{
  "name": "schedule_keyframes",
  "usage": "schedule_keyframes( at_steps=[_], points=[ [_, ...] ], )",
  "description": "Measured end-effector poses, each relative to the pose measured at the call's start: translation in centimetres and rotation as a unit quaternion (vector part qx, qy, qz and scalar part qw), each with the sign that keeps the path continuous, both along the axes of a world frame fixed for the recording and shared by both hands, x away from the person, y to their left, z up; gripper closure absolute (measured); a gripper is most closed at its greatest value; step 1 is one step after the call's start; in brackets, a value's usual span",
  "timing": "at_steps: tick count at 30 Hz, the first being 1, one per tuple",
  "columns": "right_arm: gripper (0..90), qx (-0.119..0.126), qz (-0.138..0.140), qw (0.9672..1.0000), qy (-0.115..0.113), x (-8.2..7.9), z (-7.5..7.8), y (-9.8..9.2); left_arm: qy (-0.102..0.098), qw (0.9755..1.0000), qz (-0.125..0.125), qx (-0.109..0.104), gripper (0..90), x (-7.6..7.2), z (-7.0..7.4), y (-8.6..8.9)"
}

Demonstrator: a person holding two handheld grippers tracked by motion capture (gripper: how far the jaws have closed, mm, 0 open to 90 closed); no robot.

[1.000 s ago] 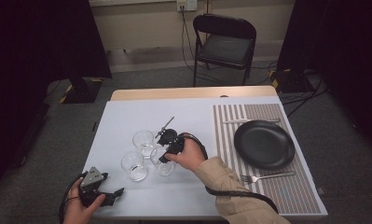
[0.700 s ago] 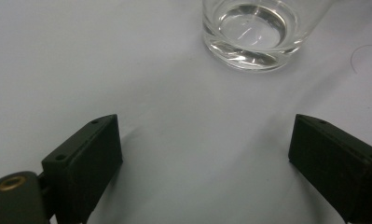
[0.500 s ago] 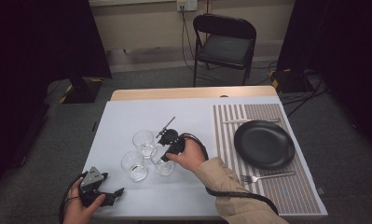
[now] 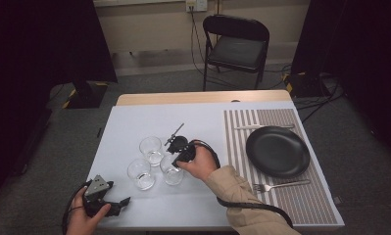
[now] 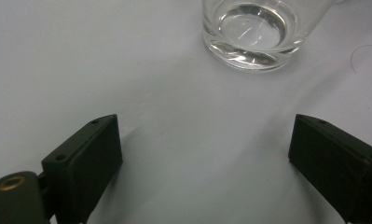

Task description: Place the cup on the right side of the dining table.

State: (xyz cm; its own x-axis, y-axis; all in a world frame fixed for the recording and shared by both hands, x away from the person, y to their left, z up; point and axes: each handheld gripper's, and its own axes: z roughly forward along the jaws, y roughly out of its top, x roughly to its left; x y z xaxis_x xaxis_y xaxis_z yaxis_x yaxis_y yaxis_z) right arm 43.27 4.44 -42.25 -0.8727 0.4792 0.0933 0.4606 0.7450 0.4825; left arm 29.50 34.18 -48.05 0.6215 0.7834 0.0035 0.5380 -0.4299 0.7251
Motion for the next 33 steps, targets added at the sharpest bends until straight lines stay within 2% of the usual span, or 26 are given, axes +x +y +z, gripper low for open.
schedule_keyframes(
  at_steps=[10,11,17,27,33],
  points=[
    [83.0,0.025,-0.021,0.9995,-0.001,-0.1,0.1,-1.5,0.0,1.0,-0.001,0.0,8.6,0.0,0.0,0.0],
    [83.4,0.032,-0.025,0.9991,-0.01,-0.2,0.2,-1.7,0.0,1.0,0.0,-0.001,8.6,0.0,0.0,0.0],
    [84.9,0.034,-0.03,0.999,0.0,0.1,0.6,-2.6,0.0,1.0,0.0,-0.001,8.6,0.0,0.0,0.0],
    [85.8,0.04,-0.043,0.9982,-0.01,0.3,1.1,-3.6,0.0,1.0,0.0,-0.001,8.6,0.0,0.0,0.0],
    [85.9,0.045,-0.045,0.998,-0.006,0.4,1.3,-4.2,0.001,1.0,0.0,-0.001,8.6,0.0,0.0,0.0]
  ],
)
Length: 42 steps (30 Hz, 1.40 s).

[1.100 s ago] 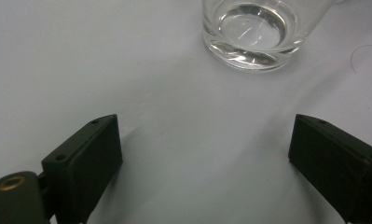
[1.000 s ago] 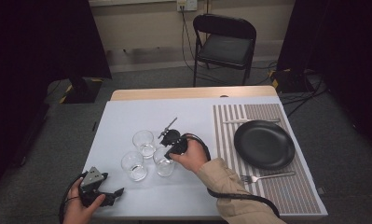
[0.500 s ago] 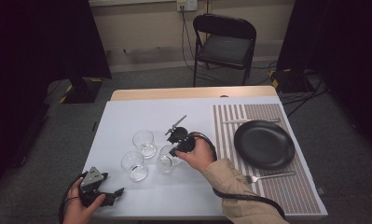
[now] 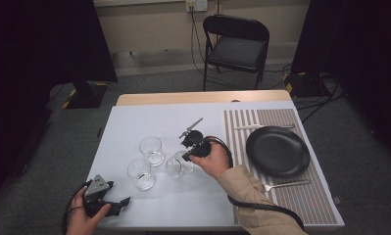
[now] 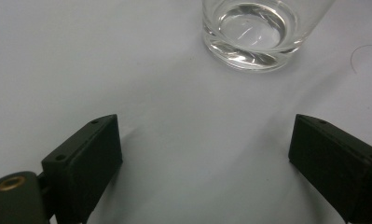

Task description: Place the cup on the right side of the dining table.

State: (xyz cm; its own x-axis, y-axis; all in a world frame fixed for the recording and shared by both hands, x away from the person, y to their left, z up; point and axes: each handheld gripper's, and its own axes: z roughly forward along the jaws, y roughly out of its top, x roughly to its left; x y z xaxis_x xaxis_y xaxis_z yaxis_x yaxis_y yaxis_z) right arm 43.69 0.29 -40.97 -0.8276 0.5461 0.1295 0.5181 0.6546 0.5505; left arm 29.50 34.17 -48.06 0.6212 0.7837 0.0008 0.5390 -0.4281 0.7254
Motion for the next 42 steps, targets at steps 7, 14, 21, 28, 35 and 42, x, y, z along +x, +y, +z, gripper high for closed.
schedule_keyframes(
  at_steps=[7,14,21,28,35,42],
  points=[
    [85.9,0.011,-0.009,0.9999,-0.001,0.1,1.1,-1.0,0.0,1.0,0.0,0.0,8.6,0.0,0.0,0.0],
    [85.9,0.008,-0.019,0.9998,-0.008,0.3,1.9,-2.2,0.0,1.0,0.0,0.0,8.6,0.0,0.0,0.0],
    [85.9,0.011,-0.028,0.9995,-0.012,0.5,2.6,-3.1,0.0,1.0,0.0,0.0,8.6,0.0,0.0,0.0],
    [86.0,0.016,-0.04,0.999,-0.012,0.6,3.1,-4.2,-0.001,1.0,0.0,0.0,8.6,0.0,0.0,0.0],
    [86.0,0.021,-0.05,0.9984,-0.017,0.9,3.4,-5.2,-0.001,1.0,0.0,-0.001,8.6,0.0,0.0,0.0],
    [86.0,0.022,-0.065,0.9975,-0.016,1.1,3.7,-6.2,-0.001,1.0,0.0,-0.001,8.6,0.0,0.0,0.0]
  ],
)
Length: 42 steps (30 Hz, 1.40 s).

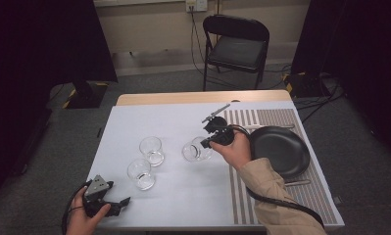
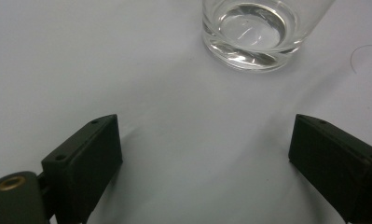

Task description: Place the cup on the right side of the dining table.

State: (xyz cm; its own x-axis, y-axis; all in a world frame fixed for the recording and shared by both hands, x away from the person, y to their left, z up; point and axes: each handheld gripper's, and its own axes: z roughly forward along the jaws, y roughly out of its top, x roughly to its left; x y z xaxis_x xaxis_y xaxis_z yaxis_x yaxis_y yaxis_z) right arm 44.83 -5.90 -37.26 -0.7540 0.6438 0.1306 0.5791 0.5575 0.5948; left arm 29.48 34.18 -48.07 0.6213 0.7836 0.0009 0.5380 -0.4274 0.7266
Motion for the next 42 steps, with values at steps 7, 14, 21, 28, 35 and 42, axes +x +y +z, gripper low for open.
schedule_keyframes(
  at_steps=[7,14,21,28,35,42],
  points=[
    [86.1,-0.005,-0.006,1.0,-0.006,0.2,0.1,-0.6,0.0,1.0,0.0,0.0,8.6,0.0,0.0,0.0],
    [86.1,-0.004,-0.021,0.9997,-0.01,0.4,0.3,-1.5,0.0,1.0,0.0,0.0,8.6,0.0,0.0,0.0],
    [86.0,-0.009,-0.031,0.9994,-0.011,0.7,0.3,-2.4,0.0,1.0,0.0,0.0,8.6,0.0,0.0,0.0],
    [86.1,-0.012,-0.043,0.9989,-0.013,1.0,0.4,-3.3,0.0,1.0,0.0,0.0,8.6,0.0,0.0,0.0],
    [86.0,-0.012,-0.053,0.9984,-0.013,1.3,0.5,-4.3,0.0,1.0,0.0,0.0,8.5,0.0,0.0,0.0],
    [86.0,-0.014,-0.06,0.998,-0.013,1.5,0.4,-4.9,-0.001,1.0,0.0,-0.001,8.6,0.0,0.0,0.0]
  ],
)
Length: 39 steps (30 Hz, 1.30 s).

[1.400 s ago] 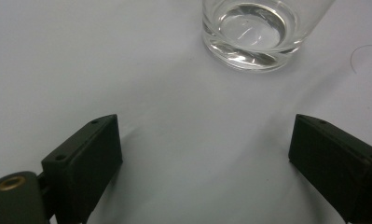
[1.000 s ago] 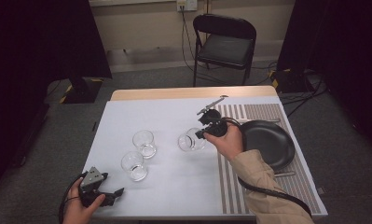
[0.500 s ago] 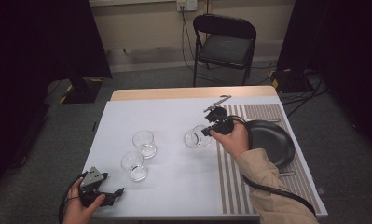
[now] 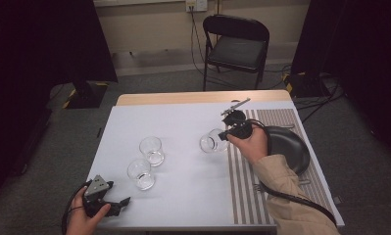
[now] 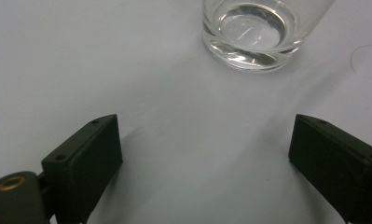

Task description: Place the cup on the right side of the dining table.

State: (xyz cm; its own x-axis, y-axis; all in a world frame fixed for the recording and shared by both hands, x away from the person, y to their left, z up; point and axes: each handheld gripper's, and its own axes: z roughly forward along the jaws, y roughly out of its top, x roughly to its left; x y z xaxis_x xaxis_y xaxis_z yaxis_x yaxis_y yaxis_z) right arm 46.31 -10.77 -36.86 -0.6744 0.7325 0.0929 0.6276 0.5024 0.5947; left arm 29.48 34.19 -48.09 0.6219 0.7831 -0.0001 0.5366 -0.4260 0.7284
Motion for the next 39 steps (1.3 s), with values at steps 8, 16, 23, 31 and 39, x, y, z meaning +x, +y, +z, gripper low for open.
schedule_keyframes(
  at_steps=[8,16,23,31,39],
  points=[
    [85.9,0.002,-0.012,0.9999,-0.002,0.4,-0.1,-0.9,0.0,1.0,0.001,0.0,8.6,0.0,0.0,0.0],
    [86.0,-0.006,-0.019,0.9998,-0.01,0.8,-0.3,-1.4,0.0,1.0,0.0,0.0,8.6,0.0,0.0,0.0],
    [86.2,-0.007,-0.031,0.9993,-0.018,1.3,-0.3,-2.1,0.001,1.0,0.001,0.001,8.5,0.0,0.0,0.0],
    [86.4,-0.006,-0.052,0.9983,-0.027,1.6,-0.4,-3.6,0.001,1.0,0.0,0.002,8.5,0.0,0.0,0.0],
    [86.3,-0.009,-0.068,0.9972,-0.03,2.0,-0.3,-5.0,0.001,1.0,0.0,0.001,8.6,0.0,0.0,0.0]
  ],
)
